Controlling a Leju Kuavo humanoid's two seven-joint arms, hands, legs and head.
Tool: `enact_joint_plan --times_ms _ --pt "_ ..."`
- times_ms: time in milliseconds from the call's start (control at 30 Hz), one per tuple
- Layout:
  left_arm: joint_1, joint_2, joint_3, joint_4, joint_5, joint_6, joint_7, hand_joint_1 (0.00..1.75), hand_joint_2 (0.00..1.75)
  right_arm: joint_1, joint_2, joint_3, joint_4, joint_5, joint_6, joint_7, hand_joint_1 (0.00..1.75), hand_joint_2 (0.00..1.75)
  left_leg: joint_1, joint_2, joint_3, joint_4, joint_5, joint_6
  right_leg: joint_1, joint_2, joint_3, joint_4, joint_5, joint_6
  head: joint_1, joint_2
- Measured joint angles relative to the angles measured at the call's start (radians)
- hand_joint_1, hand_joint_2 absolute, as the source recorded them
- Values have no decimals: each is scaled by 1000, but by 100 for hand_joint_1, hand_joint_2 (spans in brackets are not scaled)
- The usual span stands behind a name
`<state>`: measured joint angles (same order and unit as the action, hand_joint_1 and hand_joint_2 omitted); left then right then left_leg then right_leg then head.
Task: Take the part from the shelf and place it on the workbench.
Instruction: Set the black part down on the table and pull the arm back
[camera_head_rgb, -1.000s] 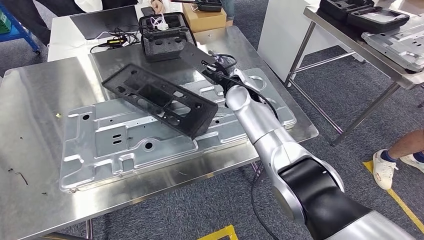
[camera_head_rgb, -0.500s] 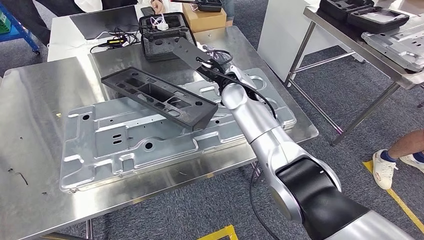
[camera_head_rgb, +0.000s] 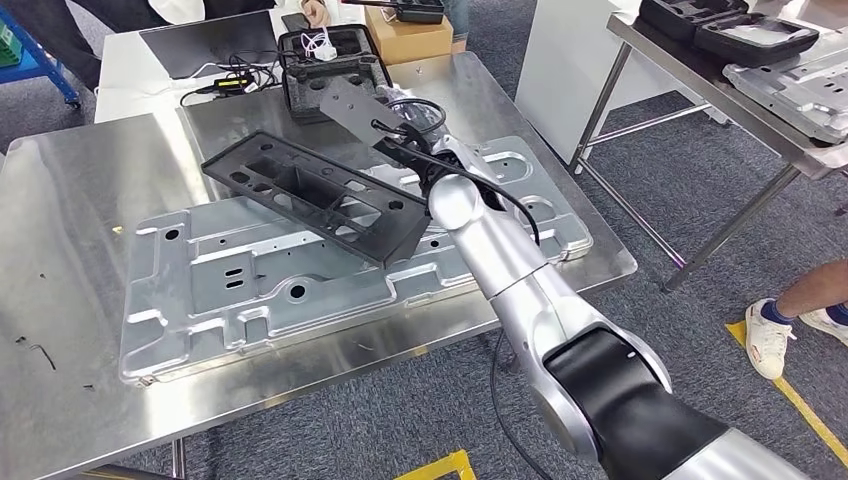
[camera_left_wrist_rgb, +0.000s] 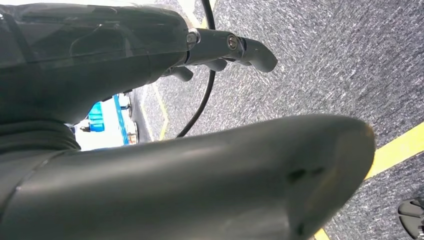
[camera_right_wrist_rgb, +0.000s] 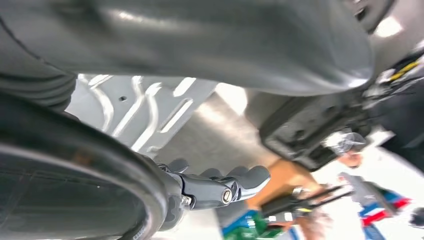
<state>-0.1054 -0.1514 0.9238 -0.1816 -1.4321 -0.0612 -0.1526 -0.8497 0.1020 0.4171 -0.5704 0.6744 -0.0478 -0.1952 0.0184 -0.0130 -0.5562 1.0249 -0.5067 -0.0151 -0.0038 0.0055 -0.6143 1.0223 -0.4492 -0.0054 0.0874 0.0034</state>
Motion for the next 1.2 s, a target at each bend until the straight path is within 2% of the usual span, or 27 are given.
enact_joint_plan --times_ms 200,400,633,900,1200 --pt "5 0 6 0 13 9 0 0 0 76 22 81 -204 -107 86 -10 0 0 0 0 0 0 0 0 0 0 -1 0 0 0 0 0" --pt "12 0 18 0 26 25 0 0 0 158 25 199 -428 -334 180 -32 0 0 0 0 0 0 0 0 0 0 -1 0 0 0 0 0" --pt "17 0 38 0 38 32 0 0 0 238 10 367 -681 -521 216 -48 0 0 0 1 0 0 0 0 0 0 -1 0 0 0 0 0" --pt "18 0 47 0 45 46 0 0 0 300 -28 514 -861 -568 204 -73 0 0 0 1 0 0 0 0 0 0 0 0 0 0 0 0" --pt "20 0 64 0 51 62 0 0 0 370 -56 589 -910 -589 162 -105 0 0 0 1 0 0 0 0 0 0 0 0 0 0 0 0"
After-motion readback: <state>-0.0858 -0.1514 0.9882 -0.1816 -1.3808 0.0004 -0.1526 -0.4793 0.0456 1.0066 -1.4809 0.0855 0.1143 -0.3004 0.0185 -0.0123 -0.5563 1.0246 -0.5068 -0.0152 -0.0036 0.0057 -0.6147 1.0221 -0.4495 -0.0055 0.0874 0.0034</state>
